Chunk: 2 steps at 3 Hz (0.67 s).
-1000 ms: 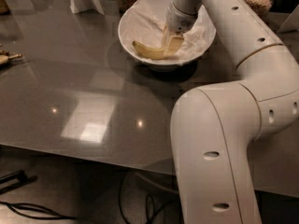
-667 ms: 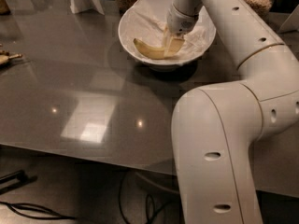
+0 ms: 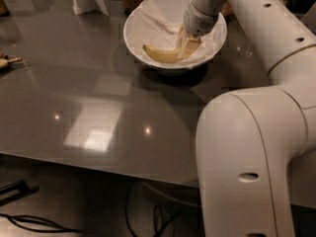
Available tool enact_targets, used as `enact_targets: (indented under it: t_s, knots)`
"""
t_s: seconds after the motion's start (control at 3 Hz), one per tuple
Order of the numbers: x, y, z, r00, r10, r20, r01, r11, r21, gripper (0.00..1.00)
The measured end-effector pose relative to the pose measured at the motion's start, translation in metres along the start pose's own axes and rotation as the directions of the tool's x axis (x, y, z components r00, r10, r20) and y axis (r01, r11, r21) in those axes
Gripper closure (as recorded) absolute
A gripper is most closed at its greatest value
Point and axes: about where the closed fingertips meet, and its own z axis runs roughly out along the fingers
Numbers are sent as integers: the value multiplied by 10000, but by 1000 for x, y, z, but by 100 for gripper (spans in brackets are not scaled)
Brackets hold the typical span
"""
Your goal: Pick banana from white bowl
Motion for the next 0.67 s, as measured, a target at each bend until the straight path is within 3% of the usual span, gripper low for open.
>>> enact_targets:
  t_s: [0.67]
  knots:
    - [-15,30,-63,9899,-87,1412,-90,9922,1245,100]
